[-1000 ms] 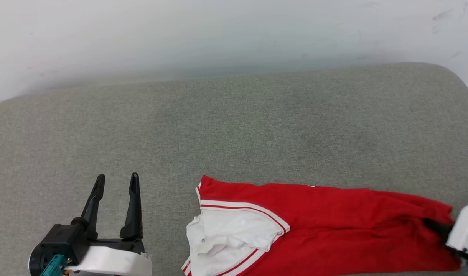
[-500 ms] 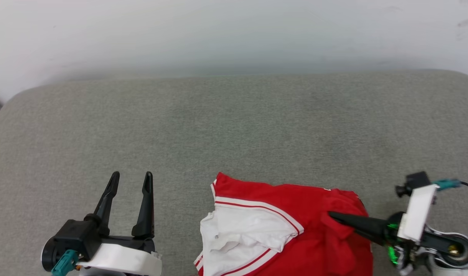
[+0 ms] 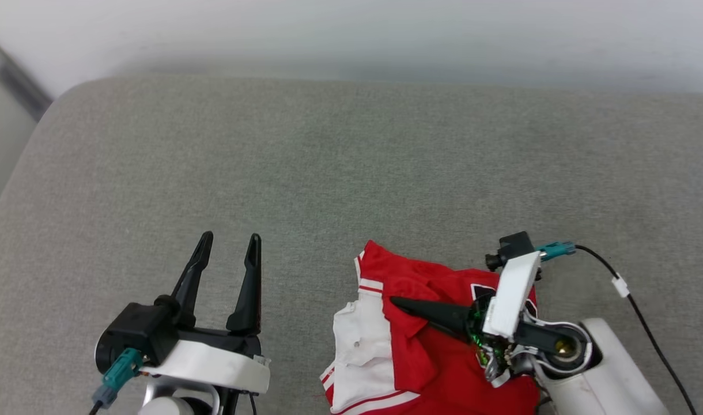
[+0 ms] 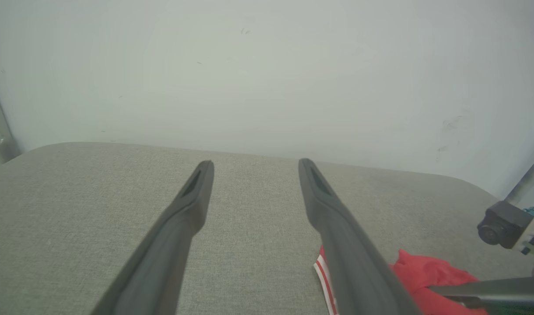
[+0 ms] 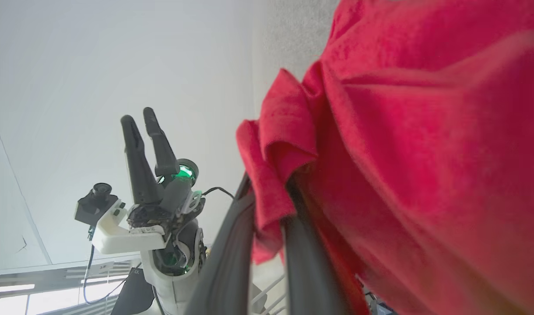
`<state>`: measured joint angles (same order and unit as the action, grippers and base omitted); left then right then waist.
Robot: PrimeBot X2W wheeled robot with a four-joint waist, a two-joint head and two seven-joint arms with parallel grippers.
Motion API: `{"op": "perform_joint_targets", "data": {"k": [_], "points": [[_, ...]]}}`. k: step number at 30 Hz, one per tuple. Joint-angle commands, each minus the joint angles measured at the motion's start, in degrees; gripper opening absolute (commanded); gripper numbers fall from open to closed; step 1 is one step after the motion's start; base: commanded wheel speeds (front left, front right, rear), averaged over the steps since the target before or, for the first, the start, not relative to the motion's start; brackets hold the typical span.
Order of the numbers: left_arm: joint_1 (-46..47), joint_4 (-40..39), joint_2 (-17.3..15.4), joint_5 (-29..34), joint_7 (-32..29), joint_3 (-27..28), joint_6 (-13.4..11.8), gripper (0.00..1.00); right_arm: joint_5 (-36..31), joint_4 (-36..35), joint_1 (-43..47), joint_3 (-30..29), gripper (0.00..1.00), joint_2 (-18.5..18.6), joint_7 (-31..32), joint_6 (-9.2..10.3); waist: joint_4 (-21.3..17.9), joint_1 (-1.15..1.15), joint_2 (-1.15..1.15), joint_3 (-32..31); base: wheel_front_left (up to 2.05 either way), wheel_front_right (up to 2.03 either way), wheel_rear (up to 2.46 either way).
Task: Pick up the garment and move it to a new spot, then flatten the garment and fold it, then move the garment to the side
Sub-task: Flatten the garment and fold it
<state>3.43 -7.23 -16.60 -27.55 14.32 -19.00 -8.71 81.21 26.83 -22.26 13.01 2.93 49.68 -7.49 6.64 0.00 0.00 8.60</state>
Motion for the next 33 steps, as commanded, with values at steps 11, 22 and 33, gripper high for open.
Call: {"op": "perform_joint_targets", "data": {"k": [11,22,33], "points": [[2.49,2.91,1.27,0.36,0.82,1.91,1.78,1.00,-3.67,8.21,-4.51,10.08,1.00,0.09,-11.01,-0.01,1.41,0.00,0.00,2.64,0.00,0.00,0.00],[0.49,3.05,1.25,1.49,0.92,2.72,1.58,1.00,-21.03,-2.92,-6.82,20.09,1.00,7.05,-23.89,0.00,-1.73,0.00,0.00,0.12,0.00,0.00,0.00],[-2.19,2.99,0.09,1.70,0.77,4.07,-0.52,1.00,-52.82,-2.14,-1.58,5.48,1.00,14.53,-45.28,0.00,-5.97,0.00,0.00,-1.97,0.00,0.00,0.00]]}}
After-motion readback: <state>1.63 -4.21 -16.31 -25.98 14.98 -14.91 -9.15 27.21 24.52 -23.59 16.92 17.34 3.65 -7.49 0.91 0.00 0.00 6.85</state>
